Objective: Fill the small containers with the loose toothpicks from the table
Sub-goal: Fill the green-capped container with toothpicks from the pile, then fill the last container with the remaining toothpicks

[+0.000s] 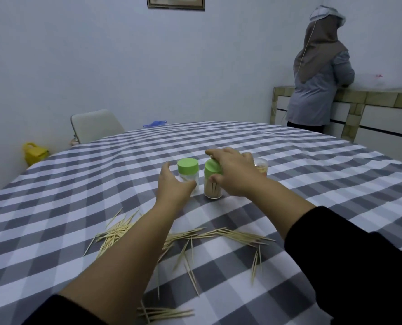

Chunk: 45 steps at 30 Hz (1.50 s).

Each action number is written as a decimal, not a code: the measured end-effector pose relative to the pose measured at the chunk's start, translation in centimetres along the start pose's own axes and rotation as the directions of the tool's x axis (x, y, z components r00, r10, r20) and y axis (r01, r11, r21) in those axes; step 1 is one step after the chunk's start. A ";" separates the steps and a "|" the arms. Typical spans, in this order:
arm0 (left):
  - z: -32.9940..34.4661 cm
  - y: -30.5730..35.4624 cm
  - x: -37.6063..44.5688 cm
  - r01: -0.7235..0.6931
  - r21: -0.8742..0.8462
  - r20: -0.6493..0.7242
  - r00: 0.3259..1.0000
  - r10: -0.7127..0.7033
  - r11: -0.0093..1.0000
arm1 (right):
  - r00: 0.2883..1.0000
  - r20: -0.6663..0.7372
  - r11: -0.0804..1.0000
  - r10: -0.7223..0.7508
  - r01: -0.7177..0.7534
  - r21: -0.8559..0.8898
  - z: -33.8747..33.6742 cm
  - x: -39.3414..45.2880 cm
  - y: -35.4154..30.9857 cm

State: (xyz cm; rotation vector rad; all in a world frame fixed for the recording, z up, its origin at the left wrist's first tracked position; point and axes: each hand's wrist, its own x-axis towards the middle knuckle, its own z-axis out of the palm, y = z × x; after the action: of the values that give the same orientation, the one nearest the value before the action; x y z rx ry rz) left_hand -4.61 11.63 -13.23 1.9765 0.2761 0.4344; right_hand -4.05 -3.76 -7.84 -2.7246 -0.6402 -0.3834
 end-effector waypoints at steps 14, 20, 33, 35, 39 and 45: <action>0.1 -1.6 0.7 -0.044 0.017 0.067 0.997 0.043 0.999 | 1.000 -0.018 0.985 -0.013 0.010 -0.174 0.7 1.9 -0.9; -2.3 0.5 -5.9 -0.106 0.112 0.242 0.967 0.076 0.988 | 0.989 0.147 1.000 0.011 -0.011 -0.006 -1.8 -3.6 -3.2; -0.3 -1.1 -14.5 -0.095 0.286 0.215 0.976 0.033 0.953 | 0.849 0.519 0.976 0.096 0.023 -0.218 -2.4 -9.4 -5.3; -0.3 -1.1 -14.7 -0.078 0.278 0.205 0.978 0.021 0.957 | 0.827 0.556 0.966 0.086 0.068 -0.251 -3.0 -9.5 -5.9; -0.3 -1.1 -14.8 -0.077 0.261 0.213 0.977 0.021 0.962 | 0.800 0.600 0.979 0.031 0.097 -0.180 -4.1 -9.8 -6.8; -0.5 -0.7 -15.1 -0.125 0.312 0.199 0.978 0.064 0.942 | 0.861 0.499 0.988 0.098 -0.026 -0.150 -2.9 -9.4 -6.5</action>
State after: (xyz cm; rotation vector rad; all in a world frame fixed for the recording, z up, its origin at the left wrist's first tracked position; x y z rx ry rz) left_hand -18.57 6.61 -16.32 2.3431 0.1391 0.2737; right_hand -15.79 -2.89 -6.72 -2.9861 -0.6674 0.3383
